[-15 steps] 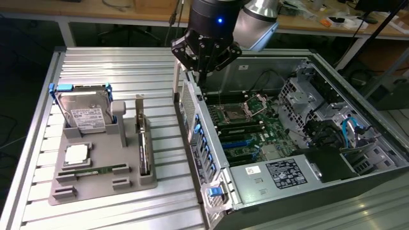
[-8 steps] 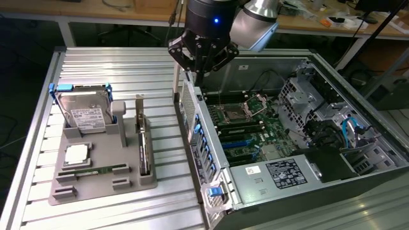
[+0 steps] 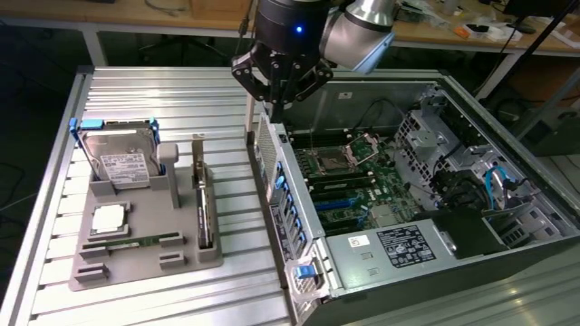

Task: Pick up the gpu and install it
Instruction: 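Reach for the gpu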

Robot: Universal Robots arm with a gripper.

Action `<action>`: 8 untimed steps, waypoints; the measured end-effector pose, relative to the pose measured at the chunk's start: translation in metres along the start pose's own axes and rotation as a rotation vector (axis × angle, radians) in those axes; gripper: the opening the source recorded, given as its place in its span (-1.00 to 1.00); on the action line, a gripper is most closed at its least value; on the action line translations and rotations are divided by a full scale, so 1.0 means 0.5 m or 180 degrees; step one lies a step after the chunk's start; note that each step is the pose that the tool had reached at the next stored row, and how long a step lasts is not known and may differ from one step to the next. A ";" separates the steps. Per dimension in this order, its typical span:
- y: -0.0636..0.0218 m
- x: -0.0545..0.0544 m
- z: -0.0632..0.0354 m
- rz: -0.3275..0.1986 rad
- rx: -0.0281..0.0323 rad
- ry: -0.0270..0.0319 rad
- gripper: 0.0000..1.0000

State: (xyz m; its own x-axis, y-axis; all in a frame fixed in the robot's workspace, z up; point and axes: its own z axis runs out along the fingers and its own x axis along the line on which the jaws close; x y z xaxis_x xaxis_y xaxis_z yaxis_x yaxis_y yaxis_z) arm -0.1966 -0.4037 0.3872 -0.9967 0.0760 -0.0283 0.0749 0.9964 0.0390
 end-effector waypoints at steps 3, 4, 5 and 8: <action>-0.001 0.007 0.000 0.0000 0.0000 0.0000 -0.79; -0.001 0.009 0.000 0.0000 0.0000 0.0000 -0.79; -0.001 0.012 0.000 0.0000 0.0000 0.0000 -0.79; -0.002 0.021 0.001 0.0000 0.0000 -0.0001 -0.79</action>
State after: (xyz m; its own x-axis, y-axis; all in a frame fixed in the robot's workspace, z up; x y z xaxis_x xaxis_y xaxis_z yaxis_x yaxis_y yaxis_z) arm -0.2071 -0.4037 0.3864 -0.9967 0.0762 -0.0286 0.0750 0.9964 0.0389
